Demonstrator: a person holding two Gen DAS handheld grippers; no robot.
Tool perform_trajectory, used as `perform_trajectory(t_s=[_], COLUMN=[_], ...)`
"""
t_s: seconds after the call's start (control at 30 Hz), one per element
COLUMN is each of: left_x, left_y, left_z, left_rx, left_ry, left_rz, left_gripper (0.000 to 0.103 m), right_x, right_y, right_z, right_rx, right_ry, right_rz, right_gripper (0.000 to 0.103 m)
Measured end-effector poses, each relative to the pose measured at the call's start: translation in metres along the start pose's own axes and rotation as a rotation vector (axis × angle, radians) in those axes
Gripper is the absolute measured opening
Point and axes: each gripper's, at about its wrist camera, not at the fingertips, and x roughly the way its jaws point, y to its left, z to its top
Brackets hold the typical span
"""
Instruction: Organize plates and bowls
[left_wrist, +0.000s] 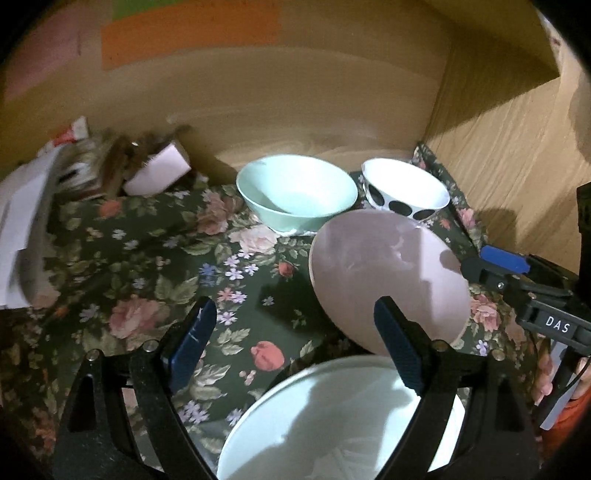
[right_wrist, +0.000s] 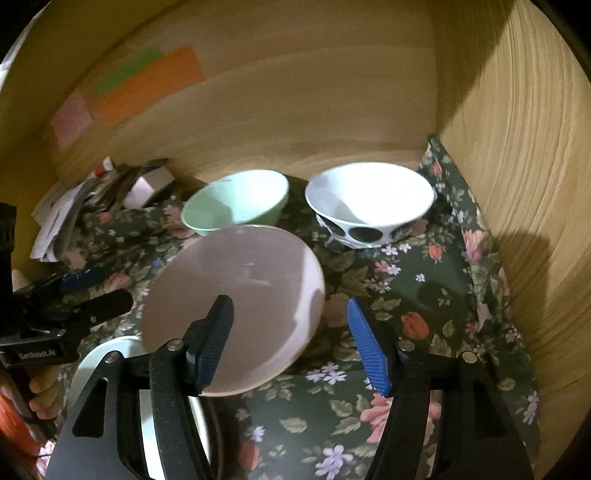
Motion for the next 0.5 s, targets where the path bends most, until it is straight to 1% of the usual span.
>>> perform_trajectory(t_s=[0.17,0.37,0.43,0.5], left_x=[0.023,0.045,0.051,0.057], left_y=[-0.002,-0.005,-0.006,-0.008], left_z=[0.005,0.01,0.01,0.011], left_rx=[-0.006,-0.003,-0.008,-0.005], left_ry=[0.038,0.079,0.097,0.114], left_rz=[-0.014,-0.012,-0.018,-0.018], left_gripper=[0.088,0.087,0.083,0.074], right_x=[0.017,0.033,0.038,0.042], right_y=[-0.007,-0.007,-0.007,-0.007], right_z=[0.0,-0.002,-0.004,-0.005], right_rx=[0.012,-0.005,-0.003,-0.003], right_ry=[0.026,0.052,0.066,0.075], right_rz=[-0.006,-0.001,0.007,0.012], right_gripper=[0.061,0.061,0.061,0.057])
